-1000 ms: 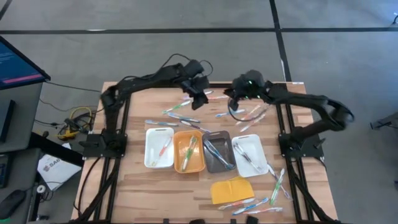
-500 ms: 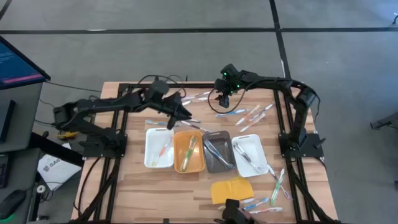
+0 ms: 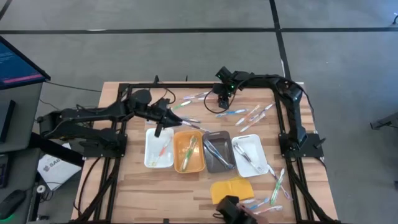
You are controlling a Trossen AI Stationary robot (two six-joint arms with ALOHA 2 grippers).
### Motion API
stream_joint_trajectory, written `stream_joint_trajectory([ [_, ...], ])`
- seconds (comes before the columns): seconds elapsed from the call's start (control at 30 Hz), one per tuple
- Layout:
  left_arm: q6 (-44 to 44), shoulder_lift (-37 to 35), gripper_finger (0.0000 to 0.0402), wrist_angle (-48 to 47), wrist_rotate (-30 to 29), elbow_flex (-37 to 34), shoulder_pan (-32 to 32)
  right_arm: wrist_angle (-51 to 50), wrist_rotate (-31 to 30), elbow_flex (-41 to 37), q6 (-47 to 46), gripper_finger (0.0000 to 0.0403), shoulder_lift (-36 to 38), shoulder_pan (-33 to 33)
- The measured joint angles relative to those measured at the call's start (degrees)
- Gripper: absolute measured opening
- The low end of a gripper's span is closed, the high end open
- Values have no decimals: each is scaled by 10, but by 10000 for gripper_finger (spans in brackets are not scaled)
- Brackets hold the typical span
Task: Pick & Place Toothbrushes
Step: Put the orange toothbrush into the left white bin
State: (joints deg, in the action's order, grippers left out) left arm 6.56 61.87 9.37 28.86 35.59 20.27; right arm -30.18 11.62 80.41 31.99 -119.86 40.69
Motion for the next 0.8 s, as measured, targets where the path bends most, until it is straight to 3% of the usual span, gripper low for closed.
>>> stream_joint_trajectory([
  [0.33,4,2,76,15,0,-5,-17,-86,-15,76,10,124,-41,-3],
  [0.63,13,2,76,19,-1,-5,-17,-117,-44,76,10,16,-36,-16],
  [0.8,13,2,76,19,-1,-5,-19,-152,-55,74,10,16,-26,-28],
])
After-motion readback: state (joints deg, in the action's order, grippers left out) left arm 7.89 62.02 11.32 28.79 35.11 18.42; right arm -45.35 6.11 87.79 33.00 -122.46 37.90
